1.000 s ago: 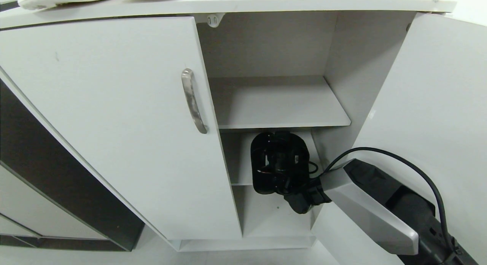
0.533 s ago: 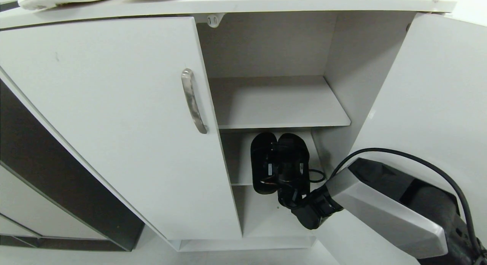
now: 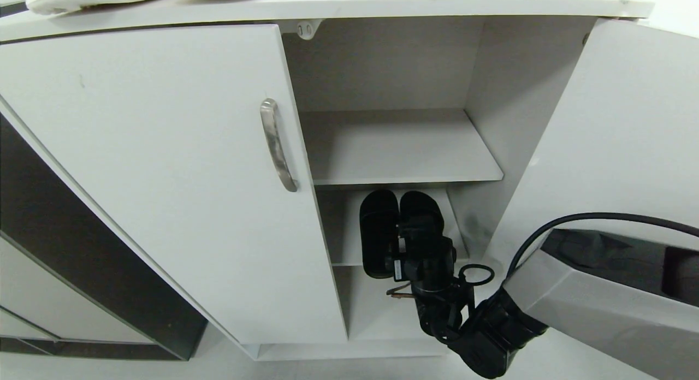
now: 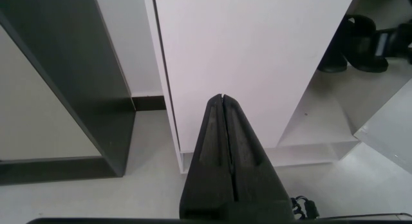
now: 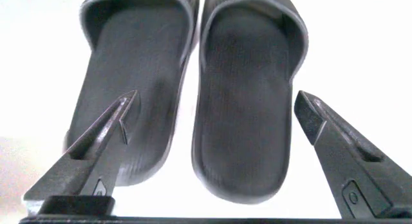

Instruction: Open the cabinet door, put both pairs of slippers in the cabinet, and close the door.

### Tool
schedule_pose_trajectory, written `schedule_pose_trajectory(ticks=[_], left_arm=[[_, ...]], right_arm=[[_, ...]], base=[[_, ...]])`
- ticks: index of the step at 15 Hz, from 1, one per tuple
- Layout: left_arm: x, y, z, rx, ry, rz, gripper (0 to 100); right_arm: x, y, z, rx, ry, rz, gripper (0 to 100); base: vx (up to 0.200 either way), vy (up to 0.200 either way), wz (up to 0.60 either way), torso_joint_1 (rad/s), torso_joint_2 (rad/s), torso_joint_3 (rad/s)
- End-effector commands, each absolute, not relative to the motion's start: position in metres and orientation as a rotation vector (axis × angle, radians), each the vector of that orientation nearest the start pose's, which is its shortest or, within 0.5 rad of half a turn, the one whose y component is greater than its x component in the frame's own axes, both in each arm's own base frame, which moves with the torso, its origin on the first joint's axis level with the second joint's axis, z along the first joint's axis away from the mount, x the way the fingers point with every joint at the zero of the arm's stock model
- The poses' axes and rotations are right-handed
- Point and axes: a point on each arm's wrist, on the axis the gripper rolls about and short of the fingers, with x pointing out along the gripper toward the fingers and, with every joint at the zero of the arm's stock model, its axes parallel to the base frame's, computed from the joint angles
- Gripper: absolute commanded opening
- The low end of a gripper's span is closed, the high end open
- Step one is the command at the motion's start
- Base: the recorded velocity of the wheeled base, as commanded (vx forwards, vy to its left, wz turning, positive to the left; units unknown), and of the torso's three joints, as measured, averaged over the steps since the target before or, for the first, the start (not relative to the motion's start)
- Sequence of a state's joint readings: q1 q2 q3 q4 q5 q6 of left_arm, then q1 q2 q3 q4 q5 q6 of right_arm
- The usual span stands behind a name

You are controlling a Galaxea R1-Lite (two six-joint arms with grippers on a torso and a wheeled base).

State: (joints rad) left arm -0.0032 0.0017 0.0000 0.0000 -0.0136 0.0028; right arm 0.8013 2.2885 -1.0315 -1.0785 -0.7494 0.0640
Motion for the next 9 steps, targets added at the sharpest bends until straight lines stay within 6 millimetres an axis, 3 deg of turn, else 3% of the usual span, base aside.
schedule_pose_trajectory(ticks=[1, 6, 9], left_arm=[[-0.0226, -0.0002, 0.0755, 0.002, 0.003, -0.017, 0], [-0.0226, -0.0002, 0.0755, 0.002, 0.003, -0.017, 0], [-0.0226, -0.0002, 0.0755, 0.002, 0.003, -0.017, 0]], right_arm=[[0.2875, 0.2861, 0.0831, -0.047, 0.114, 0.068, 100], [0.2836, 0.2874, 0.0788, -0.06, 0.126, 0.079, 100], [0.281, 0.2882, 0.0785, -0.054, 0.119, 0.085, 100]], base=[[0.0, 0.0, 0.0, 0.0, 0.0, 0.0], [0.0, 0.0, 0.0, 0.0, 0.0, 0.0], [-0.2, 0.0, 0.0, 0.005, 0.0, -0.001]])
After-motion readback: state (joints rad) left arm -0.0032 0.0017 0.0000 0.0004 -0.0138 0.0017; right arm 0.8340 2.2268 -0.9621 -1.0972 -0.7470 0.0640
